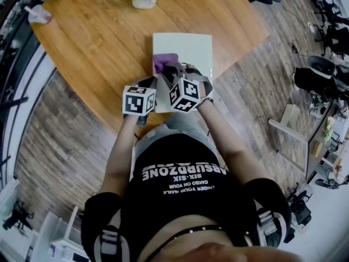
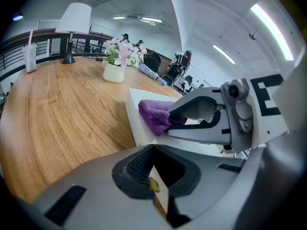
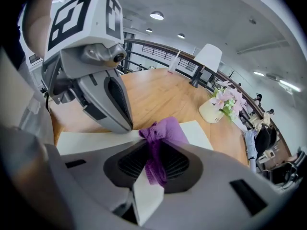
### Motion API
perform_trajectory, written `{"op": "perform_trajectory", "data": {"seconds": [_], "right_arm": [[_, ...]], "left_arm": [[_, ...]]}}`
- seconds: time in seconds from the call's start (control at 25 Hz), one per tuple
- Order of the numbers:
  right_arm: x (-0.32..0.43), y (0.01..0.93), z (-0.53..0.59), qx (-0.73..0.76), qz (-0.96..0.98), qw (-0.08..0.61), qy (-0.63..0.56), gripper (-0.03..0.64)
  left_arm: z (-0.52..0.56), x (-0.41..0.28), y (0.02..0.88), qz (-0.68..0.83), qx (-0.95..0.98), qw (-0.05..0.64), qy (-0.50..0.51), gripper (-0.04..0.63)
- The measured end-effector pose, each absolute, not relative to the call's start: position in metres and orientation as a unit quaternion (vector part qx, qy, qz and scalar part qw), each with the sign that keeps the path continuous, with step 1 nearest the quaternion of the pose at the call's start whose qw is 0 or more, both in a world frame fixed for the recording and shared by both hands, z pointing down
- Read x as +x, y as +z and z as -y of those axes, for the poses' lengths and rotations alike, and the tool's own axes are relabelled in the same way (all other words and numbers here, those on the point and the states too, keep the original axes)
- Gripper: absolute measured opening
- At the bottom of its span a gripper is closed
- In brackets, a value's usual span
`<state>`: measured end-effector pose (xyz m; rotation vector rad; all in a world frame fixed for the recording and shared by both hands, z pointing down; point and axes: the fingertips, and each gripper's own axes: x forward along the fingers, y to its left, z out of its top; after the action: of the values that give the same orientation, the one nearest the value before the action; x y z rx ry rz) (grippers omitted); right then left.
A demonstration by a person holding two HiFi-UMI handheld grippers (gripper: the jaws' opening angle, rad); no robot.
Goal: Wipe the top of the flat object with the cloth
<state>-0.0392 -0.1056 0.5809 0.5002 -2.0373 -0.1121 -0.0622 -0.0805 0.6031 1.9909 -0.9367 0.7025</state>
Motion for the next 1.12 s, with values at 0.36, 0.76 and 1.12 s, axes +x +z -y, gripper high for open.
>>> {"op": "perform_trajectory", "data": {"seconds": [0.36,0.76,1.12], "right_arm": [[-0.038,0.580,0.072,0.203,0.846,0.492,-0.026,0.097],[-0.036,0.579,0.035,0.193,0.851,0.488,0.002,0.094],[-0.035,0.576,0.009,0.184,0.857,0.481,0.034,0.092]], "left_arm": [[0.078,-0.063,0.603,0.373,0.785,0.409,0.277,0.006],[0.077,-0.062,0.605,0.382,0.782,0.411,0.272,0.006],[0.077,-0.063,0.604,0.388,0.779,0.414,0.266,0.006]]}}
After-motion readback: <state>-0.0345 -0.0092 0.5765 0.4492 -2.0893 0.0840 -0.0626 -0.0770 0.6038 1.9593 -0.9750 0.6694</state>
